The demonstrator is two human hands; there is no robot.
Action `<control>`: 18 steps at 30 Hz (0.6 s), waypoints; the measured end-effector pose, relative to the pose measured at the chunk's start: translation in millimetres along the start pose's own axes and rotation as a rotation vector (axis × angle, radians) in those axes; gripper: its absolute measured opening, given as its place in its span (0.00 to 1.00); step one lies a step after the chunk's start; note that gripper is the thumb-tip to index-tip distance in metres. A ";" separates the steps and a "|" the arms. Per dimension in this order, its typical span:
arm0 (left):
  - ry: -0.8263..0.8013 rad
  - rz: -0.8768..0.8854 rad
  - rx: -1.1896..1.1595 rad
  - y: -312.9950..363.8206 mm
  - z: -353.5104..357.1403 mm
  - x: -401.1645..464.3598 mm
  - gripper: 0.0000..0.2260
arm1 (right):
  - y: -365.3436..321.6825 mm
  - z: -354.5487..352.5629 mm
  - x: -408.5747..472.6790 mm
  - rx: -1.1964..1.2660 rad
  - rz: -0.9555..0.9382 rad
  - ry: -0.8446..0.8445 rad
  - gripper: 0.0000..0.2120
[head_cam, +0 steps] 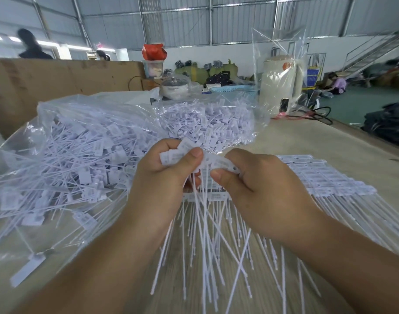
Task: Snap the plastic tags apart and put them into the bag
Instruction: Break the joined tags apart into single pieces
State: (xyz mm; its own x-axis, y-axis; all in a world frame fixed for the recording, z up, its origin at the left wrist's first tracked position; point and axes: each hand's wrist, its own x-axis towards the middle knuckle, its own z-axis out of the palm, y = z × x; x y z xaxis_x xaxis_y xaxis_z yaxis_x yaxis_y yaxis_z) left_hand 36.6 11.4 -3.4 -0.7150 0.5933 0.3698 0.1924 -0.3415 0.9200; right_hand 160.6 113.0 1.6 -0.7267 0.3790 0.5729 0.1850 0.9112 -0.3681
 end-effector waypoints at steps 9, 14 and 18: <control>0.118 -0.001 -0.019 7.0 -7.0 2.2 0.07 | 33.0 -26.5 14.4 0.145 0.160 0.345 0.21; -0.070 -0.043 0.126 -1.4 -2.0 -1.1 0.03 | 10.6 -9.2 1.2 0.031 -0.079 -0.048 0.16; -0.137 -0.059 0.153 -3.7 -1.3 -1.1 0.08 | 13.7 -2.7 0.9 0.041 -0.064 -0.155 0.09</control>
State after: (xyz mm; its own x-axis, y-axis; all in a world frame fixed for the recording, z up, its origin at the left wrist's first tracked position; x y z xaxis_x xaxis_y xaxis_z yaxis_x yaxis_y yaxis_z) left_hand 35.8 11.1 -7.4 -0.6320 0.7061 0.3194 0.2606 -0.1946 0.9456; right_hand 164.3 126.3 -1.0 -0.8304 0.2875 0.4773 0.1100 0.9243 -0.3655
